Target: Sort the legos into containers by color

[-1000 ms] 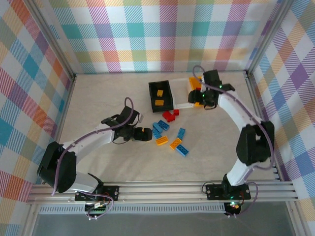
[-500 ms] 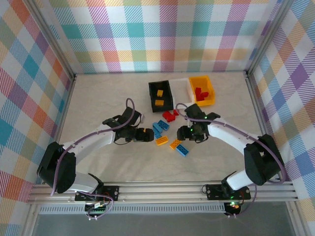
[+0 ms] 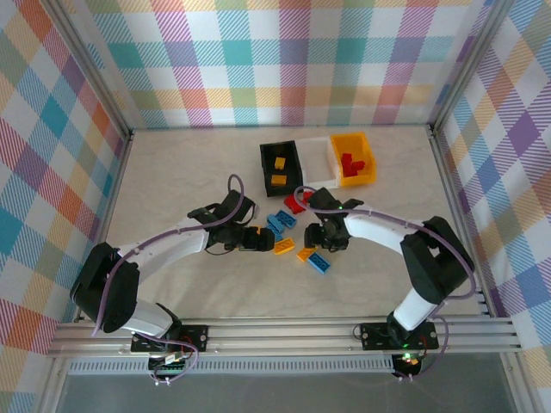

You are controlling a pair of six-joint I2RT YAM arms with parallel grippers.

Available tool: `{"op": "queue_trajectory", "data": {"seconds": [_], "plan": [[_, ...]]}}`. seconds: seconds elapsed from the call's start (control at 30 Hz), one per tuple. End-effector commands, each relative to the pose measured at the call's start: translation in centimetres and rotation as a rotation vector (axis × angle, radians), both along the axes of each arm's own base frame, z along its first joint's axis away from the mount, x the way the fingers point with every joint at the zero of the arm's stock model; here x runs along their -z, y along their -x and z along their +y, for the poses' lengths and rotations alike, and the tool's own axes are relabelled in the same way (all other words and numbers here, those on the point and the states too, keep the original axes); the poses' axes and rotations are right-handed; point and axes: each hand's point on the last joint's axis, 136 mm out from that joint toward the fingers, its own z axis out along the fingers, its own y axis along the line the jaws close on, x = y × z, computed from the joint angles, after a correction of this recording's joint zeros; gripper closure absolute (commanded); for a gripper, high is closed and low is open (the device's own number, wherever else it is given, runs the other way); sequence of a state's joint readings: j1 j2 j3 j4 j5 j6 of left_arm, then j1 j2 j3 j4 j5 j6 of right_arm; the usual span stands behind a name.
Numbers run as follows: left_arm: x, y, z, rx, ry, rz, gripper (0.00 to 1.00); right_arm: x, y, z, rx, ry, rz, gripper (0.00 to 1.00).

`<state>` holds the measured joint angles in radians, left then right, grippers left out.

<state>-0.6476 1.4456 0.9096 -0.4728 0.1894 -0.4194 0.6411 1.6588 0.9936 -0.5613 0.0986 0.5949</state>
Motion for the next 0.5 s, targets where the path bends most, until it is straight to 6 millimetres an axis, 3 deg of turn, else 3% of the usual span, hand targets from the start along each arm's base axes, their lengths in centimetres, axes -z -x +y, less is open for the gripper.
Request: {"op": "queue_trajectory", "data": {"seconds": [0.0,0.2,0.47], "plan": [[-0.9,0.1,0.1,0.013,-0.018,-0.019,0.14,-0.5,-2.1,1.4,0.037,-0.025,-0.043,0.33],[-0.4,0.0,0.3,0.027,-0.042,-0.019,0.13,0.3,-3.4,1.5,0.048,0.032,-0.036,0.34],[0.3,0.2,0.6,0.039,-0.064,-0.014,0.13,1.5,-4.6,0.0,0.089,0.073,-0.028,0.38]]}}
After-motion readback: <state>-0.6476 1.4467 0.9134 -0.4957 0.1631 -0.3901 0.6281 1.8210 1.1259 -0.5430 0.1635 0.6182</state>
